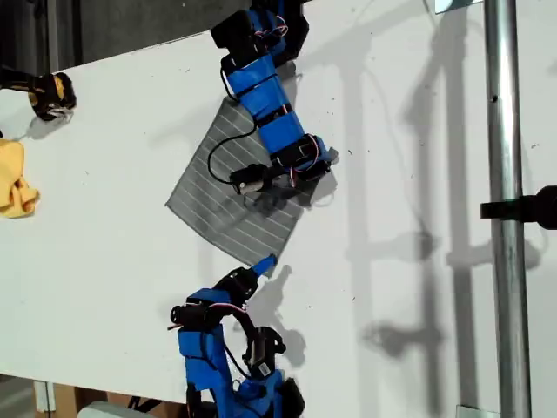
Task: Grasp corners of a towel and fold twice.
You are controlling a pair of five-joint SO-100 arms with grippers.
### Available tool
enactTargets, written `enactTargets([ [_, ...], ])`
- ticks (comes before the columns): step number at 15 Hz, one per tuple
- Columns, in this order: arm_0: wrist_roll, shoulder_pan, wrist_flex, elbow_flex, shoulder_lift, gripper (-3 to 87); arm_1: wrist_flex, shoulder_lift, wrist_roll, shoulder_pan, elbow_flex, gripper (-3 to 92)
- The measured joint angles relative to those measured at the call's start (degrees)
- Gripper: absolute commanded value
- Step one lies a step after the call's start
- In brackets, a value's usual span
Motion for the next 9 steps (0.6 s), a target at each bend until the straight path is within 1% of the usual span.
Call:
enactTargets([
  [4, 0.79, -2.55, -6.24, 3.87, -3.43, 30.7, 0.26, 0.00, 0.00, 0.00, -0.09, -0.1],
  [7, 1.49, -3.69, -8.88, 3.96, -7.91, 29.1, 0.44, 0.00, 0.00, 0.00, -0.09, -0.1],
  [9, 1.32, -3.69, -9.32, 3.96, -11.25, 27.6, 0.53, 0.00, 0.00, 0.00, -0.09, -0.1],
])
